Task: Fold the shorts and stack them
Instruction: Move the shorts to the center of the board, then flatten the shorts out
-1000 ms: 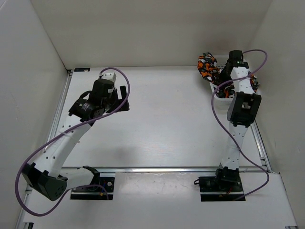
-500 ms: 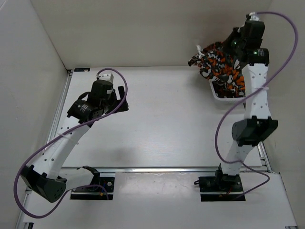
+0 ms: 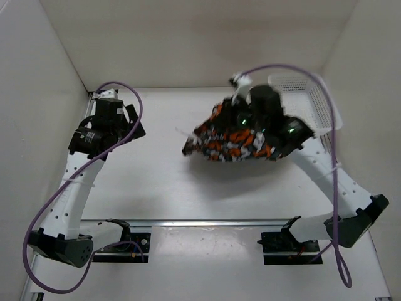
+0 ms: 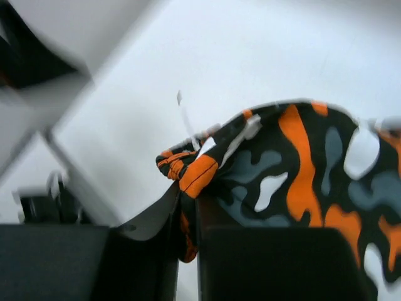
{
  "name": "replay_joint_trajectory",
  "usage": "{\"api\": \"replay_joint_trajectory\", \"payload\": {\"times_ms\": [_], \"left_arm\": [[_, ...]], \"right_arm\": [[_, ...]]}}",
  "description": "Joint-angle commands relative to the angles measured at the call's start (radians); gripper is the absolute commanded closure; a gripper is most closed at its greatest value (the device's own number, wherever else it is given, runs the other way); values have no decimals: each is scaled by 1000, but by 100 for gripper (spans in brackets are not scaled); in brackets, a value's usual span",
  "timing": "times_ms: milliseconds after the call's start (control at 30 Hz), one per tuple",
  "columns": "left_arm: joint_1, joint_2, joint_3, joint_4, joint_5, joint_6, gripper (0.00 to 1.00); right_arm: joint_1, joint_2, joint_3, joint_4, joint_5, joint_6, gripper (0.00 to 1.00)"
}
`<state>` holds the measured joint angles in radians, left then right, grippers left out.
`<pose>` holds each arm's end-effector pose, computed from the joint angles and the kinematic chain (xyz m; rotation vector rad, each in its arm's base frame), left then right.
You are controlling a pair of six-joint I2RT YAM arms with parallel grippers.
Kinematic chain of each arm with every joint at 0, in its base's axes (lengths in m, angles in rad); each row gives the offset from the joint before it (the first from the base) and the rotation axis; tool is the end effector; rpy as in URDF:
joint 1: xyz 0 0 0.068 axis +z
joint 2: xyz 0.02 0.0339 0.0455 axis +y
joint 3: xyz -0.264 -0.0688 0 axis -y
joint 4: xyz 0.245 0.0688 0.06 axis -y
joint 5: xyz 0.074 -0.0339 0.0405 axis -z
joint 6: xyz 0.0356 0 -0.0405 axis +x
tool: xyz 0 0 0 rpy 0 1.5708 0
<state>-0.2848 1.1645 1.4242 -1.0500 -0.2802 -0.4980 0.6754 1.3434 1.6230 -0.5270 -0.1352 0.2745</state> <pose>0.2074 -0.0504 0.4000 -0.3806 2.2919 -0.0616 0.2197 0.1822 0.4692 -0.4731 1.8290 0.7855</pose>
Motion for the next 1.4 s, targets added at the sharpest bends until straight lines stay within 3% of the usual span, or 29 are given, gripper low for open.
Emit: {"api": "replay_joint_trajectory", "payload": {"times_ms": [0,33,67,100,133,200,300,333,367,400,500,667,833,900,933,1000,1033,1100,1167,1200,1367], "left_arm": [[58,-43,19,-44,28,16,0],[58,-43,9,-44,56,16,0],[68,-43,-4,-44,74,16,0],[68,-43,-40,-27,97,16,0],[68,-43,-62,-13,161,16,0],[68,-19,-143,49,238,7,0],[24,44,-253,131,341,-45,0],[15,67,-278,178,376,-62,0],[15,92,-304,205,400,-77,0],[6,147,-347,272,429,-91,0],[-58,278,-328,327,443,-106,0],[-149,458,-203,337,380,-85,0],[-195,656,-124,349,380,-51,0],[-204,698,-99,349,403,-51,6],[-205,710,-99,349,403,-51,17],[-205,721,-90,358,414,-51,35],[-205,721,-90,358,405,-51,64],[-205,712,-79,358,404,-41,90],[-173,677,-79,358,417,-40,90],[-157,658,-88,348,426,-31,90],[-27,520,-36,305,470,-20,90]], "right_arm": [[97,-97,-266,-12,112,74,65],[149,-130,-385,-11,144,101,46],[176,-165,-437,-11,182,161,39],[197,-237,-478,-11,266,193,21],[226,-272,-542,-27,305,225,16],[227,-356,-583,-54,364,308,17],[172,-383,-595,-141,444,415,33],[153,-369,-586,-152,419,429,33],[138,-342,-586,-162,389,472,31],[127,-325,-586,-177,341,498,15],[159,-250,-603,-151,249,586,0],[301,-95,-565,-90,232,620,0],[389,55,-522,-94,376,653,0],[389,91,-522,-42,376,654,0],[389,130,-522,-31,388,654,0],[389,175,-509,-13,397,654,4],[389,219,-494,-13,398,638,7],[389,264,-477,-4,407,615,37],[389,306,-453,-4,417,603,71],[380,306,-443,-27,440,591,98],[264,240,-361,-21,491,450,100]]}}
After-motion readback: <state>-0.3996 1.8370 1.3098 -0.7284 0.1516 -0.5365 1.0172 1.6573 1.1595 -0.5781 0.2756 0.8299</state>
